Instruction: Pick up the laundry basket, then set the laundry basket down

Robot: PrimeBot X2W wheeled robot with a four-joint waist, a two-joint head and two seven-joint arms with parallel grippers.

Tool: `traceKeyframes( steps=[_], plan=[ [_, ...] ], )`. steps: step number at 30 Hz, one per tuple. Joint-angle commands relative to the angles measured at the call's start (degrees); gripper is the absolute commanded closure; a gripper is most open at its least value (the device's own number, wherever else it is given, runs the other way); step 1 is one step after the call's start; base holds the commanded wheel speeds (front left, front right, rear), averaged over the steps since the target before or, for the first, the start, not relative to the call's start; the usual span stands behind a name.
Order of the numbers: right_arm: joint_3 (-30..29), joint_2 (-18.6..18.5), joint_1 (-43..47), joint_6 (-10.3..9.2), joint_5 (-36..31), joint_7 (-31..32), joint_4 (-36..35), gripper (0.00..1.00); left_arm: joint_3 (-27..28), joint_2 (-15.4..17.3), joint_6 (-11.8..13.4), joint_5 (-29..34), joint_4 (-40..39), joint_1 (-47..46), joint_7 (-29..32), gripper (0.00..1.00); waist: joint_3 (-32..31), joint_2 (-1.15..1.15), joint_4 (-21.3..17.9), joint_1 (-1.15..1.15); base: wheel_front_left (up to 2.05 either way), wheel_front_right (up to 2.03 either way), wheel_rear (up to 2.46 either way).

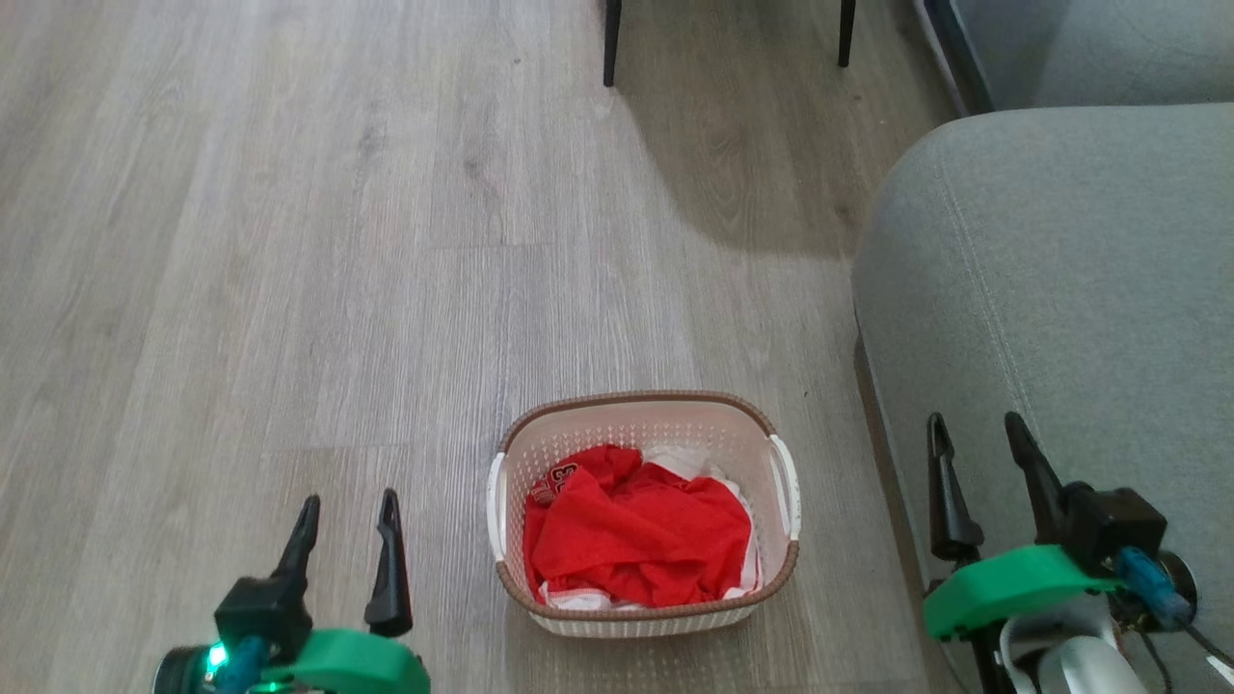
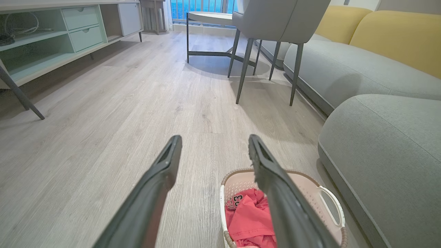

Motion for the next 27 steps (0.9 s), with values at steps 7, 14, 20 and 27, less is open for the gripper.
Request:
traceKeyframes(
  steps=[7, 14, 20, 27],
  plan=[
    [0.79, -0.28, -0.22, -0.11, -0.67, -0.76, -2.75, 0.00, 2.59, -0.68, -0.26, 0.48, -2.15, -0.82, -0.56, 0.00, -0.93, 0.00, 0.08, 0.01, 0.00, 0.00, 0.00],
    [1.01, -0.28, 0.29, -0.11, -0.37, -0.76, -2.73, 0.00, 2.82, -0.85, -1.17, 0.55, -1.91, -0.45, -0.56, 0.00, -1.55, 0.00, 0.08, 0.01, 0.00, 0.00, 0.00],
    [0.21, 0.22, 1.52, 0.00, -0.28, 0.06, 1.88, 1.00, -0.04, -0.50, -1.49, -0.09, 2.87, 1.28, 0.26, 1.00, -1.92, 0.00, 0.08, 0.01, 0.00, 0.00, 0.00],
    [0.06, 0.00, 1.49, -0.01, 4.05, 0.88, 2.60, 1.00, 0.65, -0.46, -2.05, -4.32, 3.63, 0.81, 1.18, 1.00, -1.81, 0.00, -0.03, 0.01, 0.00, 0.00, 0.00]
  ],
)
